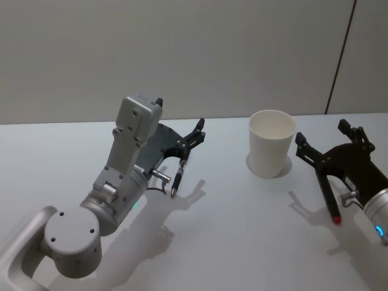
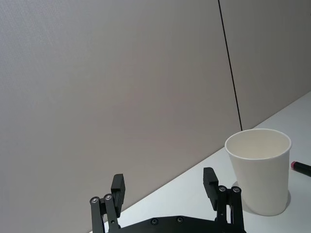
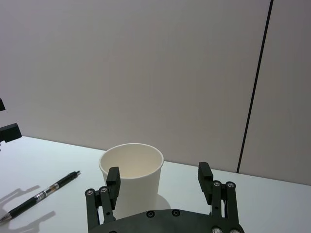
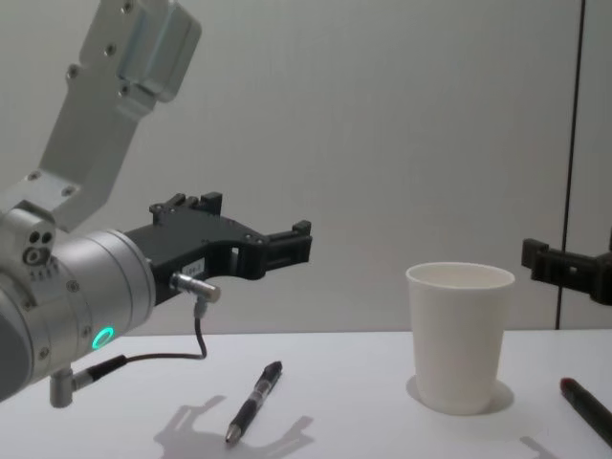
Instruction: Place the pen into the pen holder.
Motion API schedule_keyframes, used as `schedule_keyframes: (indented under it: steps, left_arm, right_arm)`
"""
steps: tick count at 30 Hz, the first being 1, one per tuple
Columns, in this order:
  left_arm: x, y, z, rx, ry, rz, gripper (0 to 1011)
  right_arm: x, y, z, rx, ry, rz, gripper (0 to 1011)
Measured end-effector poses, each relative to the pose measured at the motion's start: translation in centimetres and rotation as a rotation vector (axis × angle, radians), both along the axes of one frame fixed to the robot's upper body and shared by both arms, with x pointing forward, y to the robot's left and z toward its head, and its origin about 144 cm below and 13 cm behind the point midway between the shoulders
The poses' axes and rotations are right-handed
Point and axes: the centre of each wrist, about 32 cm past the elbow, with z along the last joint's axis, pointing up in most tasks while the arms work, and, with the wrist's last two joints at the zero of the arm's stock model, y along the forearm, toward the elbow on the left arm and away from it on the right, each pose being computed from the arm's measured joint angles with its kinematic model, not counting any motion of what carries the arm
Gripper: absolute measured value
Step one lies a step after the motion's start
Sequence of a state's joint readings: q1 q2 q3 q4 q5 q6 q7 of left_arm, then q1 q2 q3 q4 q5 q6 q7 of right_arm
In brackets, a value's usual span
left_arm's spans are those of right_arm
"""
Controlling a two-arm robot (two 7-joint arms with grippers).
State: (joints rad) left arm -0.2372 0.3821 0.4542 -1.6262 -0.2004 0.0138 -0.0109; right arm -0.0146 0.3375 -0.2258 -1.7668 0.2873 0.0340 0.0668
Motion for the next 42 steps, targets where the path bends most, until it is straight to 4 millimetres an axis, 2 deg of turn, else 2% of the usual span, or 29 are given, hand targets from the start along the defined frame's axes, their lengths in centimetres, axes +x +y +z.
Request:
schedule_keyframes:
  steps: [17,33,42]
  left_arm:
    - [0.0,0.0,0.0,0.000,0.000,0.000,1001]
    - [0.0,0.0,0.0,0.000,0.000,0.000,1001]
    - [0.0,0.0,0.0,0.000,0.000,0.000,1001]
  right_arm:
    - [-0.7,-0.3,0.3,0.008,0.038,-0.049,1001]
    - [-2.9,-0.8,2.5,0.042,0.104,-0.136,1001]
    - [-3.4,-0.5,3.8,0.071,0.155,-0.170,1001]
